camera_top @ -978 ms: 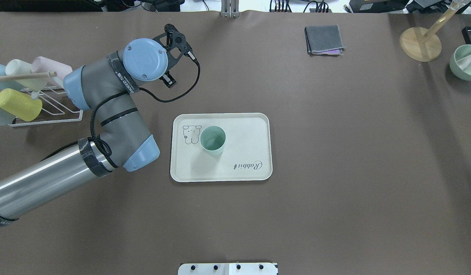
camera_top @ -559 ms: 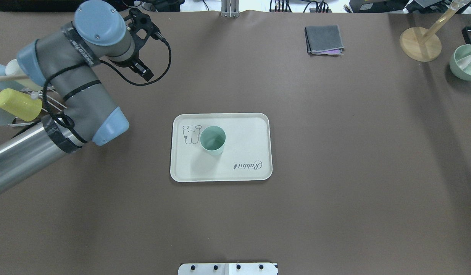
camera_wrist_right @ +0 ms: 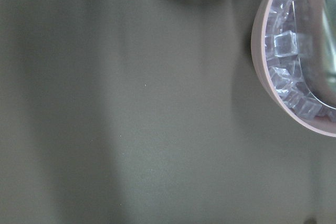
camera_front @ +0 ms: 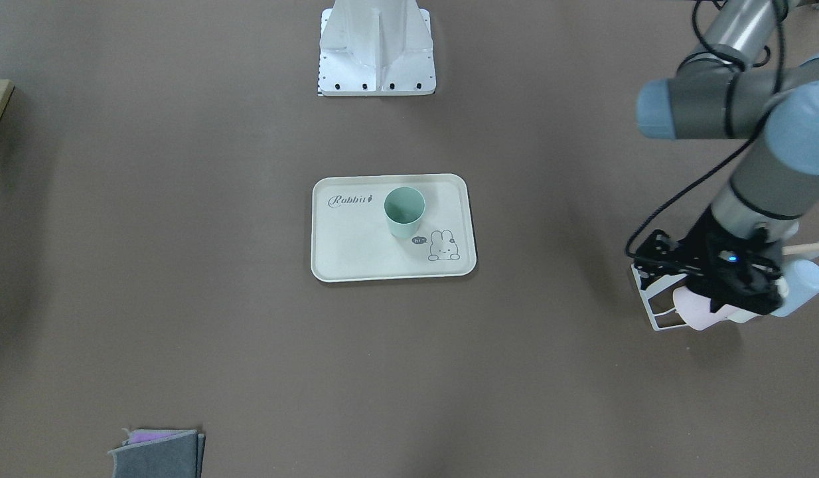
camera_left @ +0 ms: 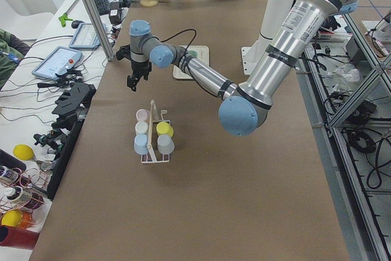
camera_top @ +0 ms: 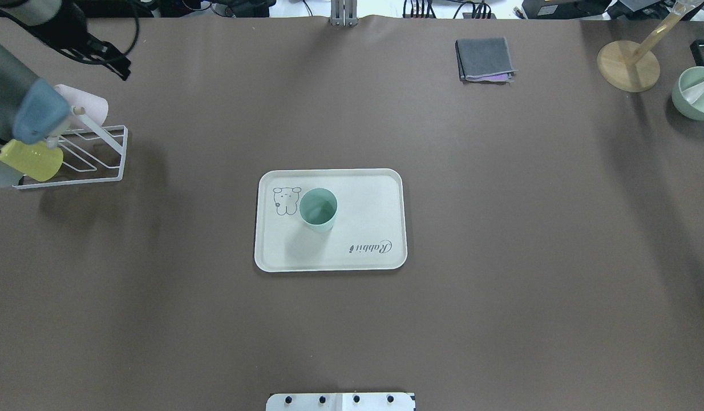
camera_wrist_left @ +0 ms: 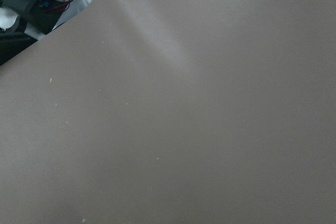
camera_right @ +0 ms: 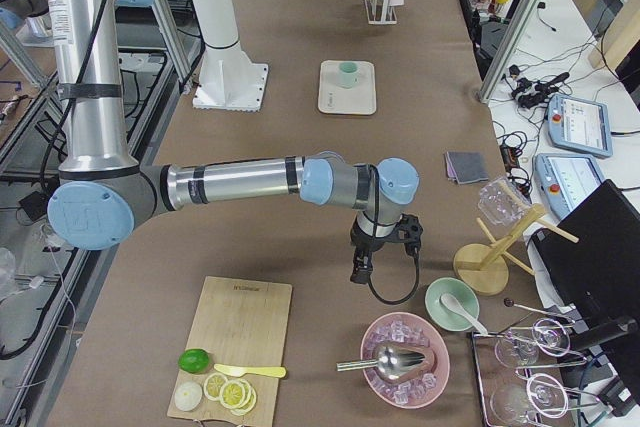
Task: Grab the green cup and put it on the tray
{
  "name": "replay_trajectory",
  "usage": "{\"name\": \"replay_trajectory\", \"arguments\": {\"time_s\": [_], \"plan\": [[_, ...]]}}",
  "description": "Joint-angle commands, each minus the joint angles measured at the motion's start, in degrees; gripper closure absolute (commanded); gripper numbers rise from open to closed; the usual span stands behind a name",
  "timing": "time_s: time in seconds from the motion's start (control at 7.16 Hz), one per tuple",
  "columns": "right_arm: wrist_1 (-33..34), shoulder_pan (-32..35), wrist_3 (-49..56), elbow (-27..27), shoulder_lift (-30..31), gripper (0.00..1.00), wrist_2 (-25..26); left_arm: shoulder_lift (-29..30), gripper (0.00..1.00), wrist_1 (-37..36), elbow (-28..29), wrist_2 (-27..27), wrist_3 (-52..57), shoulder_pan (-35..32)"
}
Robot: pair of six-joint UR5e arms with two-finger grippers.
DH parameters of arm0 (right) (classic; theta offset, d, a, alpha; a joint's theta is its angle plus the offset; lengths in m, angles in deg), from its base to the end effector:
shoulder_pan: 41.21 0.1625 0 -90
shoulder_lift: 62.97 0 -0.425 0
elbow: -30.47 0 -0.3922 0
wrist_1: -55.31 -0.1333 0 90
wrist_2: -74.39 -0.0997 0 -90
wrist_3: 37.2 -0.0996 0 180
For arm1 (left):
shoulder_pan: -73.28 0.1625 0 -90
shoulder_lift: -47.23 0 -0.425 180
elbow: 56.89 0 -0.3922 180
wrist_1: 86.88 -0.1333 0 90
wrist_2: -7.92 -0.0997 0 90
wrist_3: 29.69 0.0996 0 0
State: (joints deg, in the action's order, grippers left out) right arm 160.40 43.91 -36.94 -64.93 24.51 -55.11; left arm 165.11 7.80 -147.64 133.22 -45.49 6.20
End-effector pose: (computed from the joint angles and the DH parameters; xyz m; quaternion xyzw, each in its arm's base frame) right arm 0.0275 -0.5006 0.6217 -0.0724 -0.3346 -0.0210 0.9393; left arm 0.1915 -0.6475 0.3634 0.1614 0.3646 0.1434 0.9058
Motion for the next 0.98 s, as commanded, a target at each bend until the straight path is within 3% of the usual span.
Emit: {"name": "replay_trajectory", "arguments": {"time_s": [0.0, 0.42, 0.84], "plan": [[0.2, -0.04, -0.09, -0.31, 0.06, 0.0, -0.39, -5.89, 0.01, -1.08, -0.74, 9.77, 0.51, -10.05], [0.29, -0.04, -0.17, -0.49, 0.24, 0.0, -0.83, -17.55, 0.01, -1.0, -0.91, 10.04, 2.69, -17.1], [0.2, -0.04, -0.26, -0.49, 0.24, 0.0, -1.8, -31.43, 0.01, -0.56, -4.93, 9.61, 16.67, -20.63]]}}
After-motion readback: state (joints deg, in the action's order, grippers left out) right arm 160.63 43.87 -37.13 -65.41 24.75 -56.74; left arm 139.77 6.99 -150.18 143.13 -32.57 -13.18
